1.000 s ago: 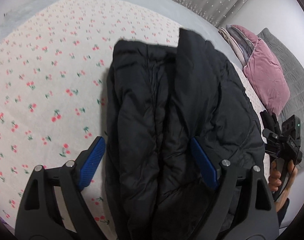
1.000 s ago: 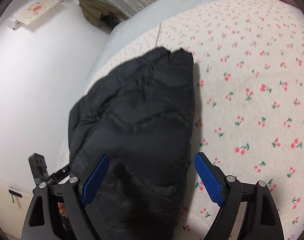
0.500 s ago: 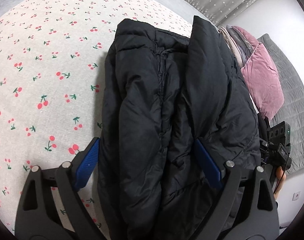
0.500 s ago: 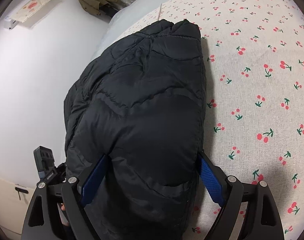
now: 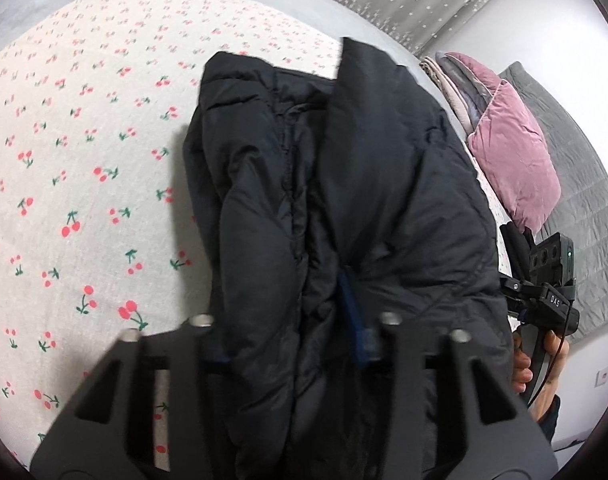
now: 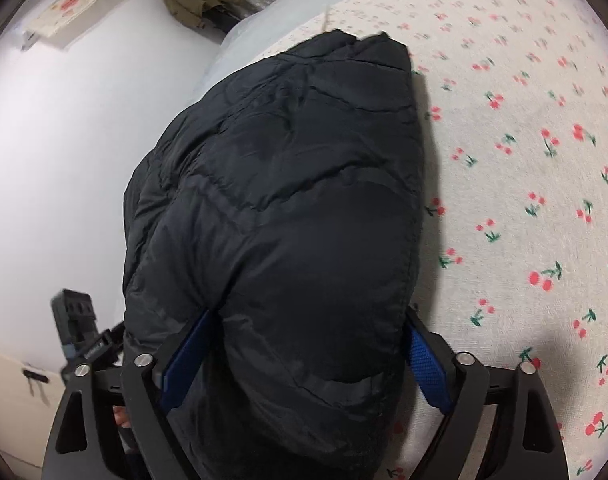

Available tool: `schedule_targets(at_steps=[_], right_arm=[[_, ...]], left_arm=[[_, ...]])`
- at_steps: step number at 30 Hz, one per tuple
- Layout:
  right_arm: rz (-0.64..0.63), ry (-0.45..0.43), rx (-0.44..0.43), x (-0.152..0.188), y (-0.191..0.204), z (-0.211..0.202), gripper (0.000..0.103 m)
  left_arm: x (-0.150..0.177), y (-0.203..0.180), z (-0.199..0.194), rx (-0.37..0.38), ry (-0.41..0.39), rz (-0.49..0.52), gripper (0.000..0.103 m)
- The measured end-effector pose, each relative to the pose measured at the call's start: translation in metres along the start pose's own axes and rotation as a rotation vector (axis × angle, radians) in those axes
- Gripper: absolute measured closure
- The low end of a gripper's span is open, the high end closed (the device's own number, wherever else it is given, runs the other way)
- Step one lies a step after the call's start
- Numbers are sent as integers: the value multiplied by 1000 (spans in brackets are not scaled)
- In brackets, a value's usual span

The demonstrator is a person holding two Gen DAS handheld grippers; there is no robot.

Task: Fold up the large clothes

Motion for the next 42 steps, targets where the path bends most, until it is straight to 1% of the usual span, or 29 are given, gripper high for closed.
schedule_targets(at_steps=[2, 3, 4, 5, 6, 7, 8, 10, 13, 16, 20, 23, 28, 30, 33, 36, 38, 40, 42], right_arm=[[-33, -16, 22, 2, 11, 1, 24], [-46, -24, 28, 2, 15, 0, 31], [-59, -31, 34, 3, 19, -1, 38], [-76, -39, 41, 3, 23, -2, 41], [-92, -45, 50, 4, 27, -2, 46], [-108, -52, 60, 5, 31, -3, 51], [-123, -59, 70, 5, 35, -4, 53], [-162, -76, 96, 7, 45, -5, 62], [-241, -111, 147, 11, 66, -7, 69], [-290, -138, 175, 18, 81, -7, 73], [-350, -164, 208, 29, 90, -11, 75], [-402, -182, 249, 33, 93, -12, 77], [-457, -232, 270, 37, 97, -17, 79], [-484, -245, 289, 41, 97, -16, 80], [-526, -258, 305, 49, 107, -7, 81], [-555, -262, 306, 51, 118, 9, 82], [-578, -272, 304, 51, 127, 19, 83], [-596, -285, 292, 49, 139, 29, 84], [-630, -297, 276, 44, 160, 43, 85]], left_arm=[[-1, -3, -1, -8, -15, 5, 77], [-2, -4, -1, -16, -24, 11, 80], [-2, -2, -3, -20, -33, 14, 81], [-3, -2, -4, -25, -43, 15, 83], [-4, -3, -5, -30, -53, 17, 85], [-5, -3, -6, -34, -60, 19, 85], [-7, -4, -7, -38, -71, 19, 86], [-10, -7, -10, -49, -89, 25, 87], [-14, -8, -15, -53, -114, 27, 87], [-20, -7, -18, -42, -136, 7, 88], [-25, -6, -20, -45, -155, 0, 89], [-30, -2, -23, -48, -165, -2, 90], [-35, 4, -32, -15, -187, -10, 90], [-38, 8, -37, -18, -203, -5, 90], [-41, 17, -45, -32, -233, 0, 91], [-50, 30, -54, -17, -251, -22, 91], [-60, 34, -62, -19, -268, -32, 91], [-74, 42, -74, -33, -304, -31, 91], [-91, 53, -89, -57, -346, -17, 91]])
Point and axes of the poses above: each gripper's, at about its wrist camera, not at the fingertips, and z roughly the way its jaws point, y to its left, x to its underside, the point moved 5 cm from there along z, roughly the way its jaws point, and after that the axes turned 8 degrees about -x, right-handed, at the moved point
